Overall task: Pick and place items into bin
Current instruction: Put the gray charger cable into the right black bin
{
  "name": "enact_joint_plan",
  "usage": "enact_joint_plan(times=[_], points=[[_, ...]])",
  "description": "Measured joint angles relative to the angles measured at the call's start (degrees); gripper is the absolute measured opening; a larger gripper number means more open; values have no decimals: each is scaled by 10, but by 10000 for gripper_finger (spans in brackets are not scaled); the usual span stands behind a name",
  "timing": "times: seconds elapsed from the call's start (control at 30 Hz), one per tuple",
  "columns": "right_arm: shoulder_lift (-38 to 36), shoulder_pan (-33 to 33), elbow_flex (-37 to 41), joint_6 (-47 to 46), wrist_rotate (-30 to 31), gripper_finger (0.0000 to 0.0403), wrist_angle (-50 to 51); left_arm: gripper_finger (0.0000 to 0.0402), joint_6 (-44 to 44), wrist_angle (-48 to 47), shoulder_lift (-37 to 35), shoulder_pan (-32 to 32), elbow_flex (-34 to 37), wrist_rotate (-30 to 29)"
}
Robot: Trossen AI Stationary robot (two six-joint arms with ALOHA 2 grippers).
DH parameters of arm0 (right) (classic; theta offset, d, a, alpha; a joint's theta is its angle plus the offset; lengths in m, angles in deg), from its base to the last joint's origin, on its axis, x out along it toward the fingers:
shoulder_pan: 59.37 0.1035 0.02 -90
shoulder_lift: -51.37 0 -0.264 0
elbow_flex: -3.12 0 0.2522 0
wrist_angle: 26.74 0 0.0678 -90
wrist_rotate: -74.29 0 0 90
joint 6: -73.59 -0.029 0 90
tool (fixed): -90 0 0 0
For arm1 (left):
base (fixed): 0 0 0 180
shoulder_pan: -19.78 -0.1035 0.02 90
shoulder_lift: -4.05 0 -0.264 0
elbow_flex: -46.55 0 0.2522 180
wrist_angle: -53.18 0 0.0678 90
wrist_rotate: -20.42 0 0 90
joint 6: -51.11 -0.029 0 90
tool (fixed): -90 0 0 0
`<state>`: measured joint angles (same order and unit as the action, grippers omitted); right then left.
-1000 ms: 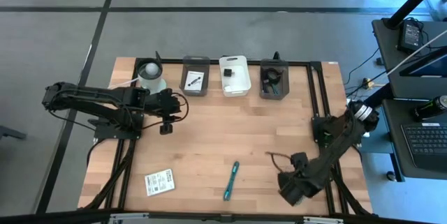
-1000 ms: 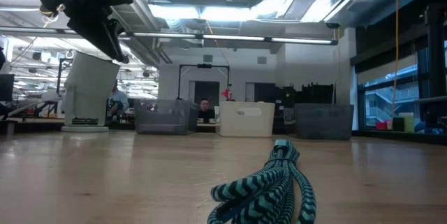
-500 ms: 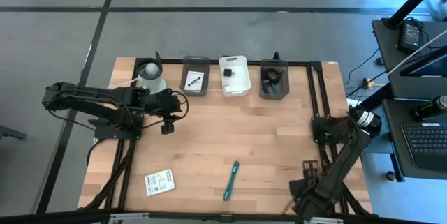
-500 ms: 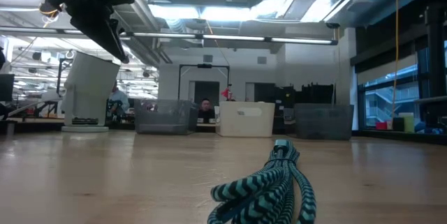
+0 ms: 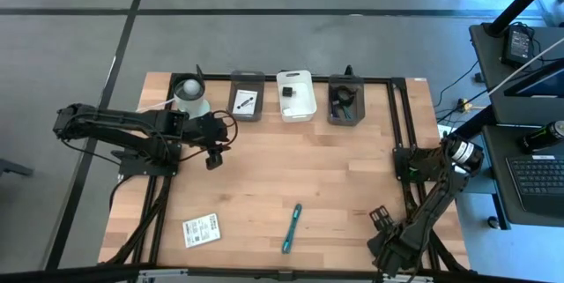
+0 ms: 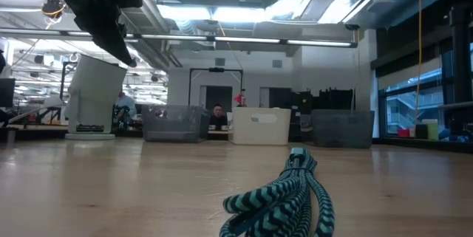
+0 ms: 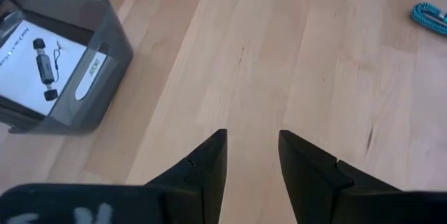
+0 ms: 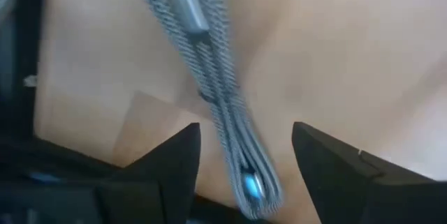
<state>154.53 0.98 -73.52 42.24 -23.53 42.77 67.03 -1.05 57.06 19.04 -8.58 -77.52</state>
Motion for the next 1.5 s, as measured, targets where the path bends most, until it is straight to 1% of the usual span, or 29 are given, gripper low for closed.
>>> enact_joint_plan(times=[0.13, 0.2, 0.27, 0.37, 0.43, 0.47, 0.5, 0.57, 0.63, 0.73, 0.8, 0.83, 0.97, 1.03, 1.1, 1.13, 1.2, 1.33, 1.4, 1.5], points=[[0, 3, 31, 17, -10, 201, -75, 125, 13, 0, 0, 0, 0, -1], [-2, 3, 42, 15, -9, 179, -96, 125, 14, 0, 0, 0, 0, -1], [-3, 2, 50, -2, -9, 148, -105, 125, 13, 0, 0, 0, 0, -1], [-4, -3, 52, -59, -3, 81, -100, 125, -1, 0, 0, 0, 0, -1], [-3, -17, 48, -101, -19, 31, -93, 125, -17, 0, 0, 0, 0, -1], [-3, -25, 44, -128, -25, 20, -87, 125, -30, 0, 0, 0, 0, -1], [-3, -35, 40, -157, -25, 18, -85, 125, -48, 0, 0, 0, 0, -1], [-14, -53, 33, -221, 5, 26, -85, 125, -93, -1, 0, -1, 0, -2], [-37, -73, 23, -298, 67, 28, -86, 125, -129, -1, 0, -2, 0, -11], [-74, -97, 16, -413, 180, 14, -84, 125, -147, 5, 0, -2, 0, -37], [-104, -109, 11, -479, 269, 11, -84, 125, -146, 13, 0, -2, 0, -42], [-119, -114, 9, -509, 327, 12, -85, 125, -148, 19, 0, -2, 0, -42], [-161, -142, 9, -594, 567, 16, -71, 125, -147, 45, 0, -2, 0, -42], [-175, -162, 9, -626, 674, 16, -56, 125, -148, 66, 0, -2, 0, -42], [-182, -189, 9, -645, 754, 16, -60, 125, -147, 88, 0, -2, 0, -42], [-185, -206, 9, -656, 775, 16, -60, 125, -147, 99, 0, -2, 0, -42], [-191, -252, 9, -664, 787, 16, -73, 125, -147, 115, 0, -2, 0, -42], [-205, -364, 9, -656, 746, 15, -87, 125, -147, 134, 0, -2, 0, -44], [-221, -422, 9, -594, 693, 15, -90, 125, -147, 136, 0, -2, 0, -46], [-249, -514, 10, -430, 595, 15, -121, 125, -147, 136, 0, -2, 0, -51]])
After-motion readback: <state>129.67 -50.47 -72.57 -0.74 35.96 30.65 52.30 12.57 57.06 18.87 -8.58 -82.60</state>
